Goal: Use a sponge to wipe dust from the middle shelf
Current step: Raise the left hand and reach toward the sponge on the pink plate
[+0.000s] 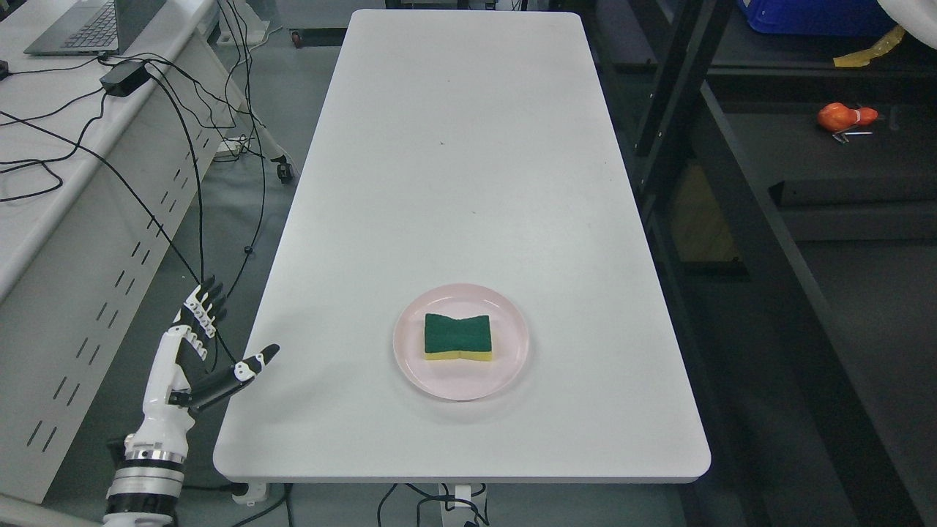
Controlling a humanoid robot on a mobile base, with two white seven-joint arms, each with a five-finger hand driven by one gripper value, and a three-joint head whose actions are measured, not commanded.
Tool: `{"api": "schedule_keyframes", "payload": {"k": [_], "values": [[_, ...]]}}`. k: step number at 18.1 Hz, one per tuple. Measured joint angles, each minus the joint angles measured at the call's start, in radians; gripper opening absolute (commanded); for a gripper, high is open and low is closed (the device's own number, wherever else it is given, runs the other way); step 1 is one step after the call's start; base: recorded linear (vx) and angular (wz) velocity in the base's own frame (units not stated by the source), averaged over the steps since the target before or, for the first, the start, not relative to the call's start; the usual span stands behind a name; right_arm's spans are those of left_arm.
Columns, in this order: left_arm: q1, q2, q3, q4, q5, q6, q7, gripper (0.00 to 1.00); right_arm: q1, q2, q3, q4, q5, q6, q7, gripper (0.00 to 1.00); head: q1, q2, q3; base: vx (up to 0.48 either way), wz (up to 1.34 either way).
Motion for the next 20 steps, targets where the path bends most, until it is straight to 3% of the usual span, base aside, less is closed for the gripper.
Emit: {"api": "schedule_keyframes", "payload": {"k": [9,14,20], "values": [[-0.041,0.017,0.004,0.005,0.0,-0.004,-0.031,0.99,0.0,0.0,0.0,0.0,0.0,0.0,0.0,1.0,0.0,0.0,0.0,0.0,0.0],[-0.073,0.078,0.002,0.03,-0.034,-0.084,-0.085,0.97,0.0,0.0,0.0,0.0,0.0,0.0,0.0,1.0,0.0,0.0,0.0,0.0,0.0],[-0.264,0.216,-0.05,0.123,-0.354,-0.347,-0.146,0.96,0.0,0.0,0.0,0.0,0.0,0.0,0.0,1.0,0.0,0.0,0.0,0.0,0.0]]}}
